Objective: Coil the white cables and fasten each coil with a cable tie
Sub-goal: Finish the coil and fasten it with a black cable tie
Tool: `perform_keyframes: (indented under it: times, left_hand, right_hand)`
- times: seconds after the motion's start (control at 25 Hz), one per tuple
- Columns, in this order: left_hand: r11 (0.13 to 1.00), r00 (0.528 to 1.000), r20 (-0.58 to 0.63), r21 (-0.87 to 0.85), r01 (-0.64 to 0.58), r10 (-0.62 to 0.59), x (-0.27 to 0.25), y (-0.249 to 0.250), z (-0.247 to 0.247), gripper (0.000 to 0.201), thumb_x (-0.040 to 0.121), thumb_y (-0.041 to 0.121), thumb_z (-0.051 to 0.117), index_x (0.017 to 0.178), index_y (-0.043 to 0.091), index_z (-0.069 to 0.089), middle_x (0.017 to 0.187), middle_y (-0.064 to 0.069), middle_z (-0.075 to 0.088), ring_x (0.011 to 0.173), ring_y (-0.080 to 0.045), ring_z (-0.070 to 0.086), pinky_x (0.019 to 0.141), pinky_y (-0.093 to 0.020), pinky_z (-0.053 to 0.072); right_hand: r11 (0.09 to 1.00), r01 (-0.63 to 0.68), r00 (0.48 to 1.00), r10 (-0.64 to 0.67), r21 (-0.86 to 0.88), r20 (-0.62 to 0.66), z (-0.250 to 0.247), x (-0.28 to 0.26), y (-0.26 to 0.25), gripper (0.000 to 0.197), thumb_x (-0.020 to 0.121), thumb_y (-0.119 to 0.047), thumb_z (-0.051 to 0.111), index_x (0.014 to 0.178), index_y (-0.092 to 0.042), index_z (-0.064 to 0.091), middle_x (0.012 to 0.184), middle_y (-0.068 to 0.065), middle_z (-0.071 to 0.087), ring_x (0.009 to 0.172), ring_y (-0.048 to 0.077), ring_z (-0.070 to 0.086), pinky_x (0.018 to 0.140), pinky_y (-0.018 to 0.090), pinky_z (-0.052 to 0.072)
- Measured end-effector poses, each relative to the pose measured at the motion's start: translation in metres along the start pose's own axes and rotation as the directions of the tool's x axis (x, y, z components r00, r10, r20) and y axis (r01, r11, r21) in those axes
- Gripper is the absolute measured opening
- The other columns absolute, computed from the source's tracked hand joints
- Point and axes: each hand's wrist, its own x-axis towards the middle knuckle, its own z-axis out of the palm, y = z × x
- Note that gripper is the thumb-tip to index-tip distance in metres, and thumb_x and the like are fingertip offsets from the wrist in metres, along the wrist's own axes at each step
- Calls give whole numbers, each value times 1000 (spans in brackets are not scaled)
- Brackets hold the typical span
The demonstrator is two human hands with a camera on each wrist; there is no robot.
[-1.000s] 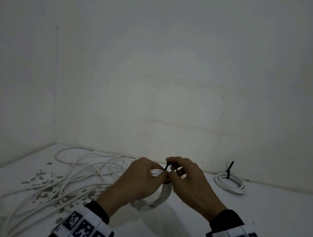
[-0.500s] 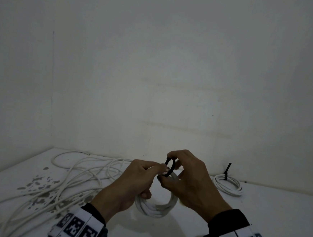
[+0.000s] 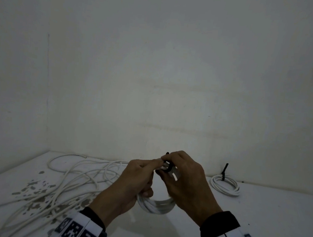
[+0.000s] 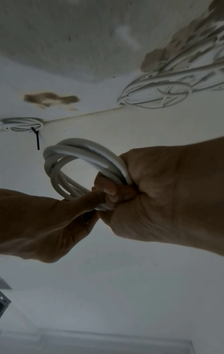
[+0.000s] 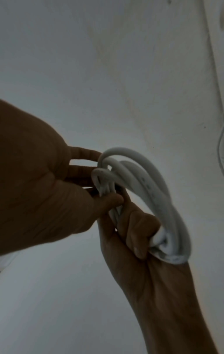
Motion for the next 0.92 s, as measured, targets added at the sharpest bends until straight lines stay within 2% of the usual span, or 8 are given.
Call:
perform_keyframes:
  times: [0.12,0.24,0.32,0.44,0.52,0.64,0.8,0.92]
  left_hand:
    - [1000,1000,-20,-1,-10,10,-1,0,-6,37,95,23,60,61,16,73,48,0,24,39,-12,21,39,-21,25]
    - [999,999,23,34,-32,31,-3,4,-4,41,94,24,61,54,19,71,49,0,24,39,-12,21,41,-22,25]
    - [997,997,70,62,-44,40,-5,5,-2,48,96,21,58,50,22,69,47,1,23,38,-12,20,41,-21,25]
    - [993,994,94,96,-66,57,-8,3,1,42,98,19,56,60,22,73,46,1,23,38,-12,21,40,-20,26]
    - [997,997,55,54,-52,49,-6,-1,2,30,97,20,58,75,18,77,46,1,23,37,-11,20,39,-19,26]
    - [998,998,21,45,-52,51,-2,-3,1,24,96,27,60,84,16,78,50,-2,21,38,-13,20,40,-19,26]
    - [968,990,-7,210,-137,141,-2,-6,2,25,95,34,60,82,23,78,51,-9,36,39,-17,32,40,-22,33]
    - [932,973,-52,302,-201,227,-1,-8,2,30,95,36,58,78,17,74,53,-7,50,39,-14,40,40,-21,36]
  right_hand:
    - [985,-130,990,122,117,71,-10,3,-7,42,76,-40,83,113,-27,65,101,-15,66,86,0,63,75,13,50]
    - [714,-518,855,442,470,271,-26,12,-16,59,71,-54,78,123,-34,60,105,-11,70,92,5,69,80,23,57]
    - [609,-594,794,549,526,261,-27,16,-18,39,82,-50,69,109,-22,71,94,-4,75,86,8,72,77,25,58]
    - [541,-594,776,581,595,246,-28,16,-21,17,91,-19,71,79,-8,75,75,6,74,70,15,69,68,29,54]
    - [645,-528,811,577,552,101,-32,16,-18,15,88,-17,73,73,-13,75,73,0,73,72,13,68,69,27,53]
    - [824,-456,844,520,335,-130,-37,20,-20,18,85,-20,77,67,-23,73,68,-16,68,66,2,60,62,10,41]
    - [938,-327,925,343,117,-167,-30,19,-33,19,85,-17,76,69,-18,67,65,-12,63,63,3,55,58,10,37]
    - [953,-299,953,301,44,-45,-25,17,-40,16,89,-20,73,74,-18,67,67,-11,65,57,3,56,54,11,37]
